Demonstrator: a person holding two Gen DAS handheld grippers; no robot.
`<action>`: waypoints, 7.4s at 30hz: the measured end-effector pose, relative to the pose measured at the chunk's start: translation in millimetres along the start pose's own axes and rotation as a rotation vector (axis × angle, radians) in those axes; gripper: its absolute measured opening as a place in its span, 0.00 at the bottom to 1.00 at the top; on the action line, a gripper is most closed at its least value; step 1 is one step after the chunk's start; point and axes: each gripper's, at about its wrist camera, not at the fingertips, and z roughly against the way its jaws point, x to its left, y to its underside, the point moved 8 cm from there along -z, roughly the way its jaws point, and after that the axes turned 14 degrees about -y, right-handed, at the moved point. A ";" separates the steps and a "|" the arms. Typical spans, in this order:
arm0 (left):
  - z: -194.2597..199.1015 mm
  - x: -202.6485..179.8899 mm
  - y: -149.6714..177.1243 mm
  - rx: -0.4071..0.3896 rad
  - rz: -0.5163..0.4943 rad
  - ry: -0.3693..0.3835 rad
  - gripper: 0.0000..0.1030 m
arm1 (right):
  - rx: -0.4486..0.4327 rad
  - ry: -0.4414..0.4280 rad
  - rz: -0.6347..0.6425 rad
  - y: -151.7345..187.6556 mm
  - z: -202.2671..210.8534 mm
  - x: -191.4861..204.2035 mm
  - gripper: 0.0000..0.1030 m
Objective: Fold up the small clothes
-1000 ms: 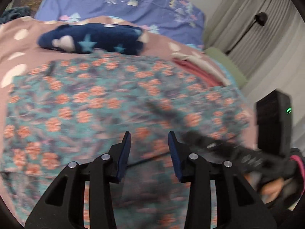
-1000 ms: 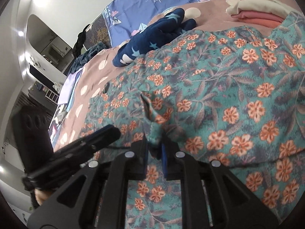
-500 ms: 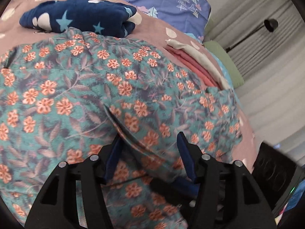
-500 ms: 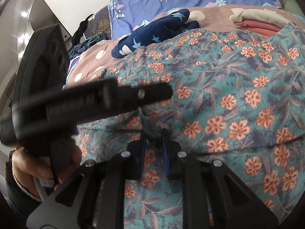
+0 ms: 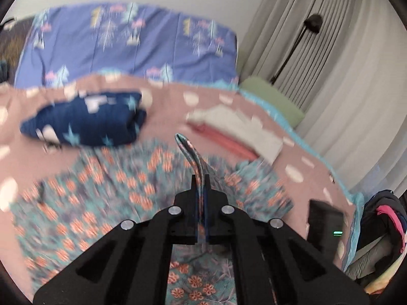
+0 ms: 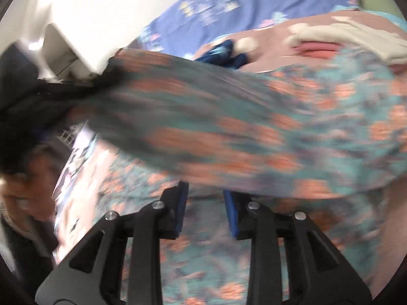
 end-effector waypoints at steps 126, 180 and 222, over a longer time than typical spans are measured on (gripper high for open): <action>88.2 194.9 220.0 0.165 0.103 -0.359 0.57 | 0.098 0.308 0.104 37.0 92.4 -57.1 0.28; 227.9 90.1 375.7 0.204 -0.047 -0.129 0.46 | 0.159 -0.085 -0.039 226.3 232.2 -13.2 0.44; 372.4 4.5 264.3 -0.289 -0.077 -0.030 0.05 | -0.218 -0.206 0.139 144.6 353.0 93.3 0.02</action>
